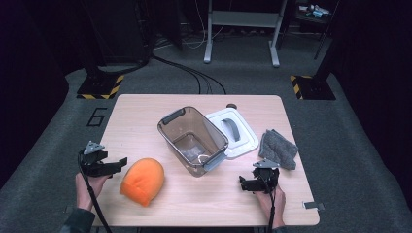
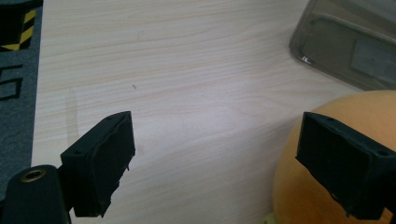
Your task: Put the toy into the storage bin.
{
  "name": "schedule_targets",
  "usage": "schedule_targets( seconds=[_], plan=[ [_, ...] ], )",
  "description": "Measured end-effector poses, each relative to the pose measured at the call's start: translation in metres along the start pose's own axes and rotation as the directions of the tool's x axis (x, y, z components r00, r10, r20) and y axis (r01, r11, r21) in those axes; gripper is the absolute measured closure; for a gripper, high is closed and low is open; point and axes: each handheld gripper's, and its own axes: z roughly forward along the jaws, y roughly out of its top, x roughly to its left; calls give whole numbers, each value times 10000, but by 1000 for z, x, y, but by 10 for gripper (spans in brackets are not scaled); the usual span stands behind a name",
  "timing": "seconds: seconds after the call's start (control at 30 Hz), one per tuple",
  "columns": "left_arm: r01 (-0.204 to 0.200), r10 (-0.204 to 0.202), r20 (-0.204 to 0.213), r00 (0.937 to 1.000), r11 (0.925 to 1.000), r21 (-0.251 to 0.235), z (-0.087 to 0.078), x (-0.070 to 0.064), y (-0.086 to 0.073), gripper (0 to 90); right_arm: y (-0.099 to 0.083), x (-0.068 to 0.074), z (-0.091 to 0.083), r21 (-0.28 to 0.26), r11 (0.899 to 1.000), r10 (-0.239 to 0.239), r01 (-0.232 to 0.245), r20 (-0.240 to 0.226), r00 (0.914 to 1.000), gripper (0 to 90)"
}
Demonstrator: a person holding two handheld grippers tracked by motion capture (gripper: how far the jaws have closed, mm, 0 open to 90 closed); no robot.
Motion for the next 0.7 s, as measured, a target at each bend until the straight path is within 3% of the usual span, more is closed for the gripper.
schedule_targets(
  seconds=[0.37, 0.5, 0.7],
  plan=[
    [-137, 146, 439, 9989, 9997, -191, -29, -30, 3, 122, 0, 0, 0, 1, 10000, 18, -18, 12, 10000, 1],
    [-359, 357, 623, 9974, 9994, 22, -30, -41, 2, 131, 0, 1, 0, -8, 10000, -16, 16, 52, 10000, 3],
    [-320, 310, 1032, 9942, 9995, 85, -30, -51, -1, 117, -1, 0, -1, 8, 10000, -97, 97, 33, 9999, 3]
  ],
)
